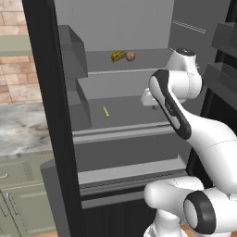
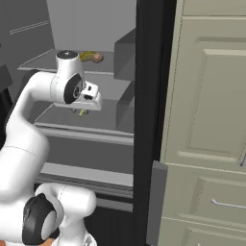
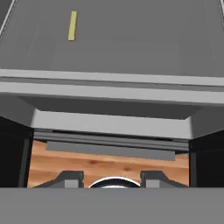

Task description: Pick the egg and butter from the fridge and place them by the bowl for mixing.

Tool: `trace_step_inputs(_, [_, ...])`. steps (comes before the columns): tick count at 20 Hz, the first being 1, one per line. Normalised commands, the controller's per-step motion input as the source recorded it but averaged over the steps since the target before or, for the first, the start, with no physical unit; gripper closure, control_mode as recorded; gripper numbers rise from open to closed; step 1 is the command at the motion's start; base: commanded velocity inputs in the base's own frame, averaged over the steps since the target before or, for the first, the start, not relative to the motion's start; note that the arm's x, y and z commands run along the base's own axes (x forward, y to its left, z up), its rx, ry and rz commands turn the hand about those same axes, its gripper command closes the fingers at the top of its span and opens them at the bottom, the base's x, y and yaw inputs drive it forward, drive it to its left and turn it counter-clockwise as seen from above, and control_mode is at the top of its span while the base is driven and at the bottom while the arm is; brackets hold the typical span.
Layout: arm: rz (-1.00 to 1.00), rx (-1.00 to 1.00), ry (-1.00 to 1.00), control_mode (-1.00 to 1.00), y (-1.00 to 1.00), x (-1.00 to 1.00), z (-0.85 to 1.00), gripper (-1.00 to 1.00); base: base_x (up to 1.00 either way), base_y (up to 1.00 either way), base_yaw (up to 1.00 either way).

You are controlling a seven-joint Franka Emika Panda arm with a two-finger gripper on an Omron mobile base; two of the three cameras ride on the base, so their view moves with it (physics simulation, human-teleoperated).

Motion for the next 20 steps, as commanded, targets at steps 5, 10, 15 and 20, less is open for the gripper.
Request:
trace_step_inputs(5, [-0.03,-0.01,-0.1,-1.0,0.02,0.04,0.13,-1.0,0.0,0.0,0.0])
trace_step_inputs(10, [0.0,-0.02,-0.35,-1.0,0.02,0.0,0.67,-1.0,0.0,0.0,0.0])
trace_step_inputs(15, [0.0,0.01,-0.43,-1.0,0.0,0.0,0.84,-1.0,0.0,0.0,0.0])
trace_step_inputs(20, [0.0,0.0,-0.39,-1.0,0.01,0.21,0.74,-1.0,0.0,0.0,0.0])
